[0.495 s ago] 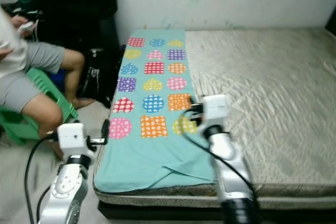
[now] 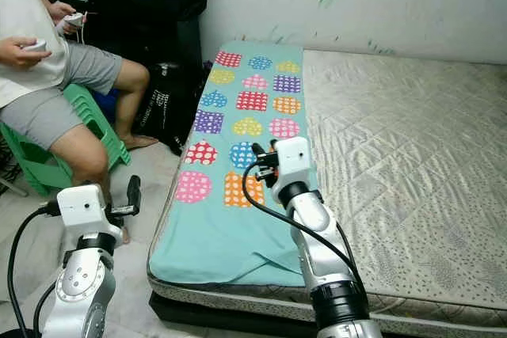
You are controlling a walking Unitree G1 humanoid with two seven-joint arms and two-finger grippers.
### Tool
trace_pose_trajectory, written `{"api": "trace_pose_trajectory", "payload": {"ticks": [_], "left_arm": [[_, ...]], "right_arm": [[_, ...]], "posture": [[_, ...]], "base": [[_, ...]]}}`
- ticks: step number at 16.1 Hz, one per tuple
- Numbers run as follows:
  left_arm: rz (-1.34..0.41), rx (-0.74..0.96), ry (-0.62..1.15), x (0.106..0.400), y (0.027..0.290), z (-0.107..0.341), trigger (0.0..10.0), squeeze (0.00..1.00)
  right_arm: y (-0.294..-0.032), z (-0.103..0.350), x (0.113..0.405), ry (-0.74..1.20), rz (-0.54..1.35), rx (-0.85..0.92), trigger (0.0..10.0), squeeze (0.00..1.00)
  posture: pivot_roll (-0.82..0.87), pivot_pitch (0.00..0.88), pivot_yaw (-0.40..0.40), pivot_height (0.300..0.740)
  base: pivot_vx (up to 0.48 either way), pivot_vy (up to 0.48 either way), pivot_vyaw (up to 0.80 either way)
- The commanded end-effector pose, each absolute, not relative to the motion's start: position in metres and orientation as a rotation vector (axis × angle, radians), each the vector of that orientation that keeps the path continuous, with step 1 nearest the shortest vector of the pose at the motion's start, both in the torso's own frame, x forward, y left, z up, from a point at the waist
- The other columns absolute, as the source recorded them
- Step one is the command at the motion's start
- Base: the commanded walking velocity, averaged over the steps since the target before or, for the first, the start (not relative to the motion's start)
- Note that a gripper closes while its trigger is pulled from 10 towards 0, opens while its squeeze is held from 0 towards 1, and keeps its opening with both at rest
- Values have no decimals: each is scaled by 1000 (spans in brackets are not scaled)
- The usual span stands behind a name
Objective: Clean up the room
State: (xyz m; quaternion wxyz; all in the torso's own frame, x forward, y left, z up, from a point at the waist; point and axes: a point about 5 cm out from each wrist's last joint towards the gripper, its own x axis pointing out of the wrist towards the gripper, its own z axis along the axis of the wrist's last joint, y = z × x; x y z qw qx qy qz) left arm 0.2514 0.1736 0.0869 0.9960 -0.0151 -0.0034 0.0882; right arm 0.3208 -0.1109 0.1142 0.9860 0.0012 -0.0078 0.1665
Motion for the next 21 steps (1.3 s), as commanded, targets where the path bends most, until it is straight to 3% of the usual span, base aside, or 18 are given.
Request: {"api": "trace_pose_trajectory", "payload": {"ticks": [1, 8, 12, 16, 21], "left_arm": [[178, -40, -12, 254, 174, 90, 10000, 0], [135, -51, -4, 258, 175, 92, 10000, 0], [113, -77, 0, 263, 172, 93, 10000, 0], [106, -80, 4, 263, 171, 93, 10000, 0], [112, -86, 11, 263, 173, 92, 10000, 0]], "right_arm": [[-118, 108, 319, 13, 310, -8, 10000, 0], [-127, 104, 315, 6, 256, -6, 10000, 0], [-133, 103, 314, 11, 234, -20, 10000, 0], [-134, 103, 315, 10, 223, -18, 10000, 0], [-131, 102, 314, 8, 229, -13, 10000, 0]], "posture": [[-86, 0, -16, 740], [-118, 0, 29, 740], [-132, 0, 41, 740], [-131, 0, 45, 740], [-128, 0, 46, 740]], "base": [[0, 0, -800], [0, 0, -770], [0, 0, 0], [0, 0, -800], [0, 0, 0]]}}
